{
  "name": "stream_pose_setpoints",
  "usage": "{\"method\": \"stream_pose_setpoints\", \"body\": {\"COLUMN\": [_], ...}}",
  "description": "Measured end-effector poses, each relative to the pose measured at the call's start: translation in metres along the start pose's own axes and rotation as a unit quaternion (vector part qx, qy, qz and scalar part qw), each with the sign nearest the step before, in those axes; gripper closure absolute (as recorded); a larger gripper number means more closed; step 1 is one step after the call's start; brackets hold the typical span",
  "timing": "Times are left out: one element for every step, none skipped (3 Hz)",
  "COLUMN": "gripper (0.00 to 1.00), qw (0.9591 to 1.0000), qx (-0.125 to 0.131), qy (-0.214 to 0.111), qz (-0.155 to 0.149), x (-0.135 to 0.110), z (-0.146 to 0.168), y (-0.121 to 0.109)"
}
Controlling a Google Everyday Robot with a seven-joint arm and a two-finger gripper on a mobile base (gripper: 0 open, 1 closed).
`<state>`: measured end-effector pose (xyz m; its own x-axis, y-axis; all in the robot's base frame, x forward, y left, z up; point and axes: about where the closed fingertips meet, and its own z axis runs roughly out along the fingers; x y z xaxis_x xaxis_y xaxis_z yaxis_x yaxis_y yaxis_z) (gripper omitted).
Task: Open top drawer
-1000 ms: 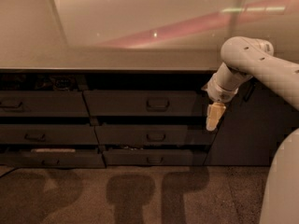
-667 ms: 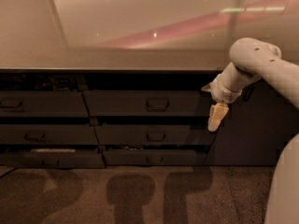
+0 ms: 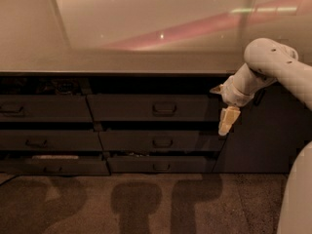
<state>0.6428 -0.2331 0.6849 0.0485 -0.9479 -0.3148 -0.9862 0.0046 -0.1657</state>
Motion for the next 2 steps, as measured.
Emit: {"method": "stream_pose_setpoints", "body": {"gripper": [0.0,0.0], "qw": [0.9996,0.9972], "qx": [0.0,0.029], "qy": [0.023,0.014], "qz": [-0.014,-0.068], "x": [-0.003,-0.006], "z": [0.007,0.018], "y": [0.002,0.014]}}
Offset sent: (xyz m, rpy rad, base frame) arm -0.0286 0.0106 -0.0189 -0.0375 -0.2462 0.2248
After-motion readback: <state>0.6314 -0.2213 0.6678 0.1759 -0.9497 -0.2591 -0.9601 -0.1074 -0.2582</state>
